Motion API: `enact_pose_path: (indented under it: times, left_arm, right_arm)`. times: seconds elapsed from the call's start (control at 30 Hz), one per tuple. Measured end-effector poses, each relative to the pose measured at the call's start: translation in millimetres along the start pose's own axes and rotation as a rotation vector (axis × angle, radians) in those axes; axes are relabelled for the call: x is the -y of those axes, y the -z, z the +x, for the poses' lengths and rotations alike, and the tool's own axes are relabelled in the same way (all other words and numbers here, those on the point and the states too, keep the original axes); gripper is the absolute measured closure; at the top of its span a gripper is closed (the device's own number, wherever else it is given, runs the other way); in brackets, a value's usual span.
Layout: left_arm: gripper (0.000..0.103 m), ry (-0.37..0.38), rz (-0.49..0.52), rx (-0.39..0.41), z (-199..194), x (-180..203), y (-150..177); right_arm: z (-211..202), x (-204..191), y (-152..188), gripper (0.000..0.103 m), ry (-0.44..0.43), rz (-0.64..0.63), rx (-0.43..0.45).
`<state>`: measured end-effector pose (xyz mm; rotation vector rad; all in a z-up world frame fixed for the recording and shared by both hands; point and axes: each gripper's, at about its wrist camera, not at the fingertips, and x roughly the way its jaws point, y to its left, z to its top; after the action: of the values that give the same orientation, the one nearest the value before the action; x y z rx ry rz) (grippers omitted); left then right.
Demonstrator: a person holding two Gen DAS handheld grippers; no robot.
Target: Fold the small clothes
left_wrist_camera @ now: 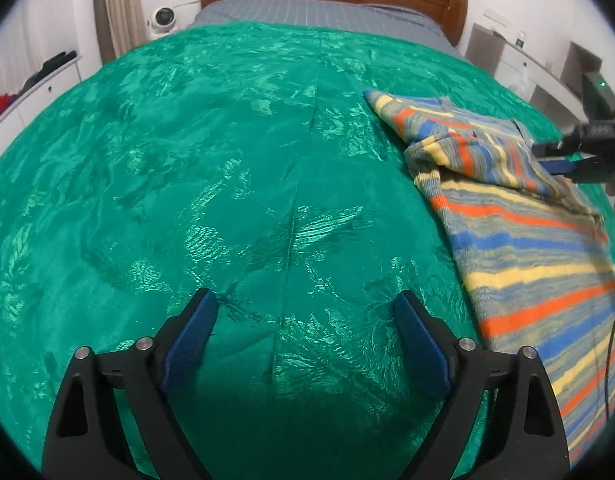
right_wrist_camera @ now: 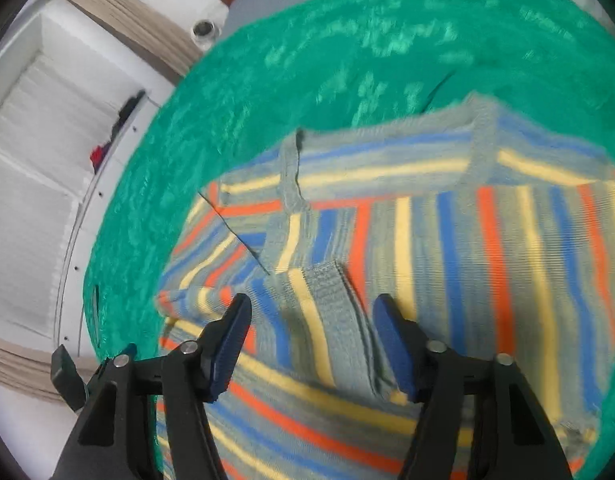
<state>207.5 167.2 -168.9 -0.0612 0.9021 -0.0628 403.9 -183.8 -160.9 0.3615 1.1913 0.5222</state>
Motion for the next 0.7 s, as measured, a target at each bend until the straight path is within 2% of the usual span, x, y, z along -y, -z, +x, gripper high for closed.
enact_pose_path:
  times: [0.07, 0.13, 0.2, 0.27, 0.3, 0.33, 0.37, 0.4, 0.43, 0.47, 0.5, 0.57, 0.7]
  left_arm:
    - [0.010, 0.007, -0.014, 0.013, 0, -3, 3]
    - [0.010, 0.008, -0.015, 0.026, -1, -3, 4]
    - [0.009, 0.006, -0.010, 0.033, -1, -2, 5]
    - [0.008, 0.004, -0.008, 0.038, 0, -1, 6]
    - [0.008, 0.002, -0.007, 0.040, 1, -1, 6]
    - [0.007, -0.003, -0.003, 0.043, 2, 0, 7]
    - [0.007, -0.007, 0.001, 0.043, 2, 1, 7]
    - [0.007, -0.010, 0.003, 0.044, 2, 1, 7]
    - [0.007, -0.012, 0.004, 0.044, 2, 1, 7]
    - [0.007, -0.013, 0.004, 0.045, 2, 2, 8]
    - [0.007, -0.013, 0.004, 0.045, 2, 1, 8]
    - [0.007, -0.013, 0.003, 0.047, 1, 1, 8]
    - [0.006, -0.023, 0.010, 0.052, 2, 4, 10]
  right_arm:
    - [-2, -18, 12, 0.099, 0.054, -0.137, 0.012]
    - [-15, -38, 26, 0.099, 0.093, -0.273, 0.047]
    - [-31, -60, 49, 0.099, 0.148, -0.463, 0.066]
    - [-46, -87, 93, 0.099, 0.228, -0.721, 0.078]
    - [-47, -91, 106, 0.099, 0.252, -0.787, 0.066]
    - [-45, -96, 131, 0.099, 0.286, -0.890, 0.024]
    - [-43, -95, 147, 0.099, 0.305, -0.941, -0.013]
    - [-40, -90, 159, 0.091, 0.320, -0.968, -0.053]
    - [-36, -83, 169, 0.085, 0.343, -0.971, -0.101]
    - [-32, -76, 174, 0.064, 0.357, -0.952, -0.134]
    - [-37, -67, 177, 0.047, 0.351, -0.918, -0.145]
    - [-52, -51, 174, 0.046, 0.267, -0.789, -0.126]
    - [-74, -18, 138, 0.046, 0.084, -0.381, -0.056]
